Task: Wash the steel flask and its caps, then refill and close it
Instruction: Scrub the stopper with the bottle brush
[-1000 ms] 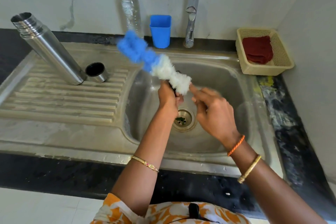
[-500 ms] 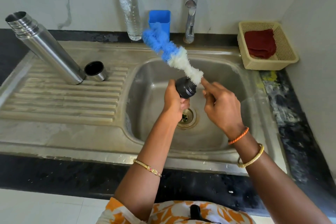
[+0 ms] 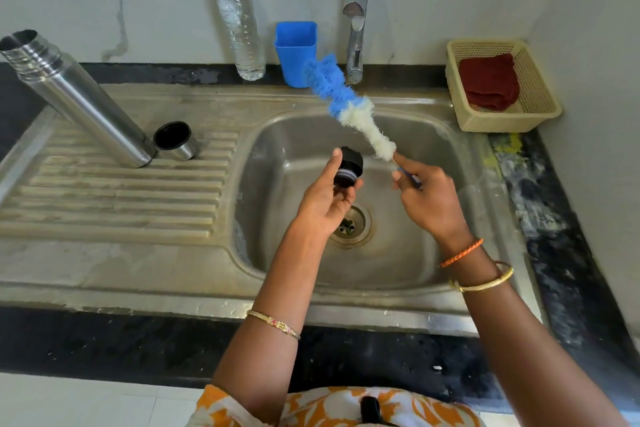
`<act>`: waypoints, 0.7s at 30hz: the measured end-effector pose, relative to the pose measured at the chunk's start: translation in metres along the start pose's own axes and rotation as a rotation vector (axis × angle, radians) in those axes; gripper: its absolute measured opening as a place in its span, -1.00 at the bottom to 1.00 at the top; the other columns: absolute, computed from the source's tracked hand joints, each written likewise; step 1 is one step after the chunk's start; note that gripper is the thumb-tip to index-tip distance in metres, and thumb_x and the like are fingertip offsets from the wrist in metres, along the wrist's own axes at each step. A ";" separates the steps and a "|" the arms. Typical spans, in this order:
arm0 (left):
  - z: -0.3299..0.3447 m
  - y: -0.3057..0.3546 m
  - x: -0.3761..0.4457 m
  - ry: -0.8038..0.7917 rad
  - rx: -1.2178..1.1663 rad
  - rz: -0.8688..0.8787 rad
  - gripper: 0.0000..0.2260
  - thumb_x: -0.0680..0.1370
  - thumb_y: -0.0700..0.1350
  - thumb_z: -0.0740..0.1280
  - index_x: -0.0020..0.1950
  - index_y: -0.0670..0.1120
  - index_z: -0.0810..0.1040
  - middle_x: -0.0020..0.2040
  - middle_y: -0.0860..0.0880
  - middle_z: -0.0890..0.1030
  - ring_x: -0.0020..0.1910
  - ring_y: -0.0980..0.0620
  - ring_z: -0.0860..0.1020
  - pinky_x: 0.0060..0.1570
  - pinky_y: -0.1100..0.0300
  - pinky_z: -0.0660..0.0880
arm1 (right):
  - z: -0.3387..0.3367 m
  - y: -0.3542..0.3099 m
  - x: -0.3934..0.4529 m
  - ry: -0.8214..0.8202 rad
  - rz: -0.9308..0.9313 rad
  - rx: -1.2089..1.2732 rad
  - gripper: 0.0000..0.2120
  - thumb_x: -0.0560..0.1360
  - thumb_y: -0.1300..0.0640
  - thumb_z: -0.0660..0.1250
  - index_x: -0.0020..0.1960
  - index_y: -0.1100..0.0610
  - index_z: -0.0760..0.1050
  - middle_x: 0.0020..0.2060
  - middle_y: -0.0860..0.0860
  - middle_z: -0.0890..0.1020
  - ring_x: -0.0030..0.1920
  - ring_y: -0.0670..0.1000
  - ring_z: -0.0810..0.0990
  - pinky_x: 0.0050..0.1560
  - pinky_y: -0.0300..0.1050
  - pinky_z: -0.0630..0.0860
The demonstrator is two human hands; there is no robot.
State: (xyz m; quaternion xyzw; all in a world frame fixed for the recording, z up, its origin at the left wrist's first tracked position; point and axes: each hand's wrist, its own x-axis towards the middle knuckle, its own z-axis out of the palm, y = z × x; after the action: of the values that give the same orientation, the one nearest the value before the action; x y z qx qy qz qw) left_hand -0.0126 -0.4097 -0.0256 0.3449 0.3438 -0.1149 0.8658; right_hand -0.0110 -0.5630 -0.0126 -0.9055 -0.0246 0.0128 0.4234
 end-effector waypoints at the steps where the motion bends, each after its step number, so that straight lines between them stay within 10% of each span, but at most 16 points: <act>1: -0.002 0.001 0.000 0.002 -0.002 -0.005 -0.69 0.50 0.00 0.44 0.08 -0.18 0.48 0.02 -0.23 0.56 -0.16 -0.05 0.62 -0.28 0.31 0.52 | -0.003 0.001 -0.002 -0.004 0.009 0.022 -0.68 0.57 0.18 0.26 0.32 0.06 0.49 -0.09 0.00 0.67 -0.03 -0.13 0.56 -0.08 -0.50 0.33; 12: -0.020 0.023 0.009 -0.094 -0.277 -0.033 -0.62 0.57 -0.13 0.33 0.35 -0.21 0.38 0.16 -0.38 0.46 0.02 -0.34 0.60 -0.18 -0.05 0.66 | -0.035 0.014 -0.053 -0.084 0.093 -0.047 -0.68 0.55 0.16 0.29 0.29 -0.01 0.50 -0.26 -0.30 0.57 -0.27 -0.36 0.51 -0.16 -0.54 0.35; 17: -0.019 0.030 0.015 0.035 -0.147 0.115 -0.80 0.60 -0.15 0.31 0.12 -0.24 0.42 0.16 -0.32 0.47 0.02 -0.23 0.59 -0.02 -0.06 0.63 | -0.049 -0.004 -0.075 -0.049 0.142 -0.303 -0.66 0.53 0.13 0.28 0.26 -0.13 0.52 0.01 -0.04 0.67 -0.02 0.06 0.59 -0.04 -0.04 0.49; 21: -0.018 0.028 0.021 0.199 0.197 0.299 -0.57 0.55 -0.14 0.38 0.33 -0.19 0.30 0.16 -0.18 0.52 -0.04 -0.04 0.59 0.03 0.01 0.58 | -0.051 -0.030 -0.082 -0.086 0.141 -0.556 -0.63 0.56 0.09 0.22 0.32 -0.20 0.44 0.11 -0.01 0.63 0.11 0.18 0.57 -0.02 -0.02 0.47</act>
State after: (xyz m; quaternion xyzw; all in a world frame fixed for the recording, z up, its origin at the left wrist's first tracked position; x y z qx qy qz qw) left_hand 0.0059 -0.3760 -0.0346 0.4849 0.3596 0.0164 0.7971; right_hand -0.0919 -0.5874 0.0428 -0.9849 0.0180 0.0735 0.1558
